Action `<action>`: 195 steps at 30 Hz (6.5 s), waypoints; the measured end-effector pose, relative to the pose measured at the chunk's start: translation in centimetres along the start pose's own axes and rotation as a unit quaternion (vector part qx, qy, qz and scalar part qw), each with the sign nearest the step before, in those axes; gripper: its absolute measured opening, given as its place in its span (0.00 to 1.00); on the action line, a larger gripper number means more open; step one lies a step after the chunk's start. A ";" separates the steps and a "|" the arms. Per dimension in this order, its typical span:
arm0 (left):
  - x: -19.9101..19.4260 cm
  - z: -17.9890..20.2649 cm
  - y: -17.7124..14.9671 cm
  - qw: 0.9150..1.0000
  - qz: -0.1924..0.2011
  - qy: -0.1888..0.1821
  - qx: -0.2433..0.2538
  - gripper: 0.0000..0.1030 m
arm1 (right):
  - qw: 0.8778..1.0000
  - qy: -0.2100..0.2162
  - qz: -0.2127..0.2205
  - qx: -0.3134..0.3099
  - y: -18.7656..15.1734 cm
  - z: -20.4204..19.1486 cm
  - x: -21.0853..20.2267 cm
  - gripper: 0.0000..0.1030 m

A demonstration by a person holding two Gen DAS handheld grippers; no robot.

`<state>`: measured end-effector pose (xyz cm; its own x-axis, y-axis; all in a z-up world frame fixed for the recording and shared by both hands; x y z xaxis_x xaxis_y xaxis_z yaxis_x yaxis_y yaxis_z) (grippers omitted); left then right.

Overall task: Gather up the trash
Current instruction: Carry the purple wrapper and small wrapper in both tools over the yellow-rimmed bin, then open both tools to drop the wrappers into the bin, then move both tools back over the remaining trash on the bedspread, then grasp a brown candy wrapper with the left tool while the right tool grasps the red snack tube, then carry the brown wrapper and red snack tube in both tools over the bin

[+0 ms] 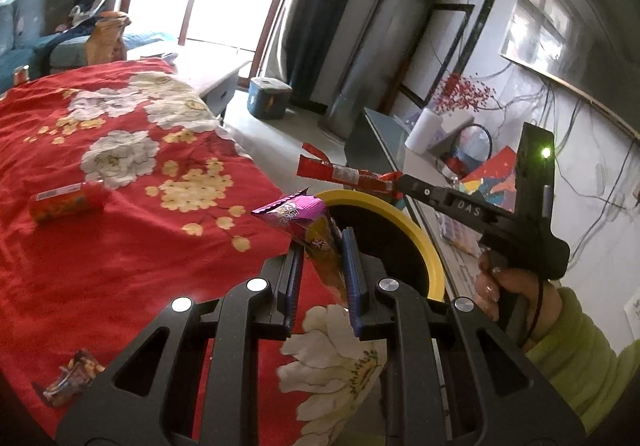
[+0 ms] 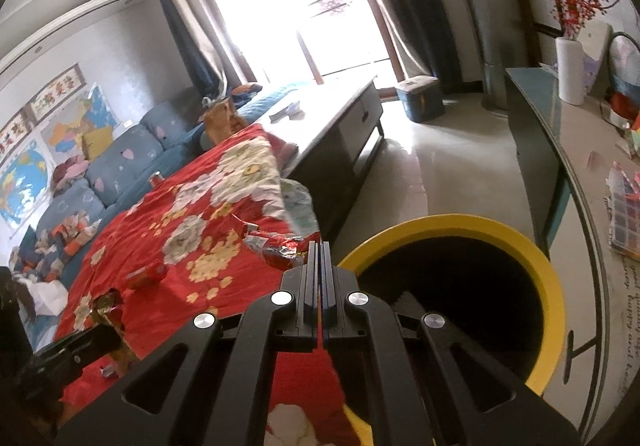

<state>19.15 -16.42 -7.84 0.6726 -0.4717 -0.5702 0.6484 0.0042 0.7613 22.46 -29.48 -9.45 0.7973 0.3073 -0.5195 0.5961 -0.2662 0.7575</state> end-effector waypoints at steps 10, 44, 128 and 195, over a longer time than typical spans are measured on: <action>2.2 3.3 -0.6 0.999 -0.014 -0.016 0.045 0.13 | 0.998 -0.055 0.016 0.009 0.6 4.2 -1.0 0.01; 10.9 10.3 -1.0 0.987 -0.063 -0.045 0.141 0.19 | 0.989 -0.098 -0.001 0.110 -1.3 14.1 -1.7 0.02; -6.7 -15.9 -6.5 0.994 -0.036 0.106 -0.011 0.81 | 0.916 0.162 -0.155 -0.333 -7.0 -26.7 14.4 0.63; -2.2 -5.0 -0.1 0.999 -0.006 0.031 0.040 0.10 | 0.987 0.098 -0.058 -0.117 -0.8 -9.7 3.8 0.32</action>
<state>19.43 -11.01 -8.20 0.6866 -0.4162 -0.5961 0.6281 -0.0735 0.7747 24.03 -19.21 -8.19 0.6783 0.5001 -0.5384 0.6255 -0.0085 0.7802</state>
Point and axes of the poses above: each gripper's, at about its wrist camera, not at the fingertips, and x roughly the way its jaws point, z to its right, y to its top, the point moved 9 cm from there along x, roughly the way its jaws point, and after that the axes turned 3 degrees about y, right-handed, at the moved point
